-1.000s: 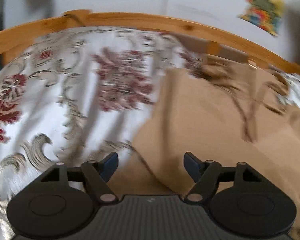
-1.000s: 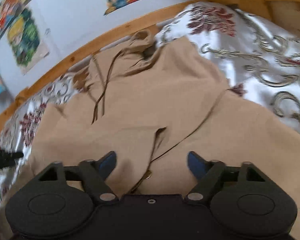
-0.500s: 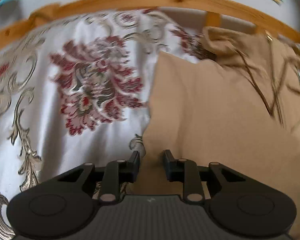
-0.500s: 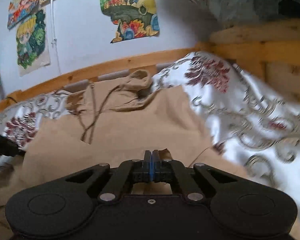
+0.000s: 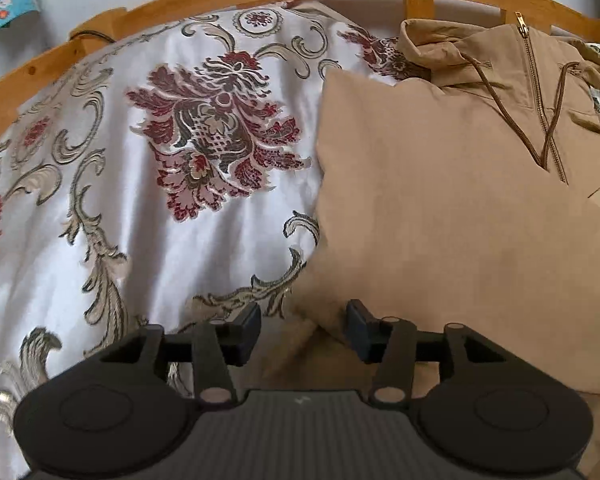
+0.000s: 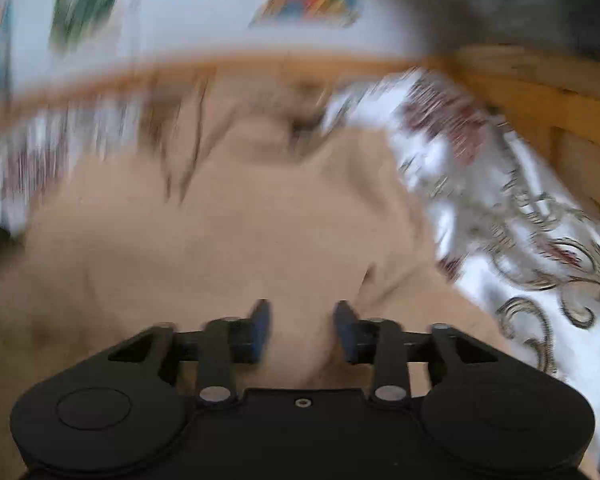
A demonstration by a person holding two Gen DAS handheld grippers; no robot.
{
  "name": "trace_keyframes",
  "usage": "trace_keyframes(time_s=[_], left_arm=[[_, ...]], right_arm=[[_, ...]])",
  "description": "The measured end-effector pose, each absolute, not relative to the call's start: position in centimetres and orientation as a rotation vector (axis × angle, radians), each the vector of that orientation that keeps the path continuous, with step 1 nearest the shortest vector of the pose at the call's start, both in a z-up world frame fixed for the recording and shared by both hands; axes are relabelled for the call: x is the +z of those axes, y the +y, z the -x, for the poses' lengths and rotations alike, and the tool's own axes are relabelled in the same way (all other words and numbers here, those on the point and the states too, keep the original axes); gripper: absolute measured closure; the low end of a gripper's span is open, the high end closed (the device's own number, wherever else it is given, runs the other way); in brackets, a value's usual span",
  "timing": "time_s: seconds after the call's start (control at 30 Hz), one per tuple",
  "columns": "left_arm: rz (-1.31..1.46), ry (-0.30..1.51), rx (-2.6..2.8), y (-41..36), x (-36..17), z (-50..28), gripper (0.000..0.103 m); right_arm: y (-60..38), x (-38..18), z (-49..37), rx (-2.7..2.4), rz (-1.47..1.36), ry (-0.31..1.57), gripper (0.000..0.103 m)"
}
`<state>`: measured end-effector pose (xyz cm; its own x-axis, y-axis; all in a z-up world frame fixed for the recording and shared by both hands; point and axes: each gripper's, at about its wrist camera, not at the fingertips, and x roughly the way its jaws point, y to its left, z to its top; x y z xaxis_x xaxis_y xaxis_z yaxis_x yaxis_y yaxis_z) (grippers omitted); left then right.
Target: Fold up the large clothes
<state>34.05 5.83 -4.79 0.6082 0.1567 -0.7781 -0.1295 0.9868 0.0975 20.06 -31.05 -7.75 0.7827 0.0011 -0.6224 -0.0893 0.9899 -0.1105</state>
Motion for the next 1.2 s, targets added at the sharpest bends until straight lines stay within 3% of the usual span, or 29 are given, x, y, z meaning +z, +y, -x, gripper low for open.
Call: trace_keyframes(time_s=[0.17, 0.27, 0.37, 0.47, 0.6, 0.67, 0.87, 1.07, 1.2], left_arm=[[0.091, 0.814, 0.157, 4.8, -2.3, -31.0, 0.02], [0.077, 0.705, 0.094, 1.9, -1.1, -28.5, 0.016], [0.087, 0.716, 0.027, -1.5, -0.9, -27.8, 0.012], [0.015, 0.796, -0.014, -5.1, -2.2, -28.0, 0.012], [-0.124, 0.858, 0.01, -7.3, -4.7, -28.7, 0.016], [-0.113, 0.874, 0.014, -6.9, -5.2, -29.2, 0.01], [0.007, 0.92, 0.028, -4.7, -5.0, -30.1, 0.008], [0.014, 0.967, 0.021, -3.0, -2.1, -30.3, 0.007], [0.014, 0.956, 0.039, -1.1, 2.9, -30.8, 0.004]], right_arm=[[-31.7, -6.0, -18.7, 0.001, 0.114, 0.6, 0.061], [-31.5, -4.8, -18.0, 0.037, 0.104, 0.584, 0.056], [-30.8, -5.4, -18.0, 0.071, 0.091, 0.62, 0.047], [-29.5, -6.4, -17.9, 0.062, 0.155, 0.667, 0.045], [-29.1, -7.9, -17.4, 0.04, 0.219, 0.681, 0.029], [-29.3, -8.4, -17.2, 0.034, 0.218, 0.674, 0.025], [-29.6, -8.7, -17.5, 0.032, 0.185, 0.667, 0.019], [-30.3, -6.0, -18.0, 0.121, 0.119, 0.637, 0.017], [-31.1, -3.2, -16.8, 0.139, 0.057, 0.541, 0.004]])
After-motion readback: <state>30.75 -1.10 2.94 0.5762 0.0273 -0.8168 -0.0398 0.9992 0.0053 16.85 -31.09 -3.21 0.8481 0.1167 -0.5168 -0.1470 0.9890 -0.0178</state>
